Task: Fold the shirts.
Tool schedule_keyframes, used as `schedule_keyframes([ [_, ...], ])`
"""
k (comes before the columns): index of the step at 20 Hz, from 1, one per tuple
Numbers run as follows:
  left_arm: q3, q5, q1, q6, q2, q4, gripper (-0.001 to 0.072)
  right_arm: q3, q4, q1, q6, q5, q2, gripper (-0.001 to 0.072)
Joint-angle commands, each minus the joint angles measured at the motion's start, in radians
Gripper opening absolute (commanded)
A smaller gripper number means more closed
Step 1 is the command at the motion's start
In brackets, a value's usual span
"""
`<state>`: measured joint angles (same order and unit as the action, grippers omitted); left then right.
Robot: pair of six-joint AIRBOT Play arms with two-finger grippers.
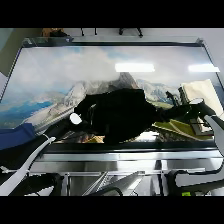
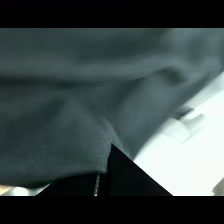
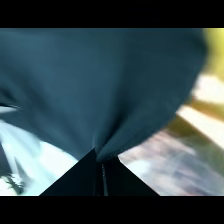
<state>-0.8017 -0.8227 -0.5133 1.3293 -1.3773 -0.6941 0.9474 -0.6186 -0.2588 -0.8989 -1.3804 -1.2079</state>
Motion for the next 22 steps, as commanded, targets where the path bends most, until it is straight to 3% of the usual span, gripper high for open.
schedule_keyframes([
  [1, -0.171, -0.11, 0.032, -0.023, 0.102, 0.006, 0.0012, 0.128, 0.22, 0.007, 0.013, -0.106, 0.143, 0.0022],
  [6, -0.644, -0.209, 0.11, -0.022, 0.4, 0.004, 0.0012, 0.581, 0.482, -0.045, 0.055, -0.019, 0.373, 0.0021],
  [12, -1.242, -0.282, 0.216, 0.024, 0.498, -0.146, 0.0012, 1.122, 0.381, -0.131, 0.065, 0.195, 0.435, 0.0021],
  [14, -1.262, -0.328, 0.266, 0.044, 0.498, -0.15, 0.0012, 1.148, 0.376, -0.132, 0.066, 0.245, 0.435, 0.0021],
  [17, -1.118, -0.362, 0.32, 0.049, 0.495, -0.149, 0.0013, 1.133, 0.394, -0.132, 0.062, 0.198, 0.367, 0.0021],
  [20, -0.948, -0.369, 0.331, 0.048, 0.426, -0.15, 0.0014, 1.07, 0.462, -0.082, 0.062, 0.112, 0.215, 0.0021],
  [22, -0.863, -0.38, 0.331, 0.029, 0.335, -0.151, 0.0014, 1.016, 0.407, 0.038, 0.066, 0.094, 0.084, 0.0021],
])
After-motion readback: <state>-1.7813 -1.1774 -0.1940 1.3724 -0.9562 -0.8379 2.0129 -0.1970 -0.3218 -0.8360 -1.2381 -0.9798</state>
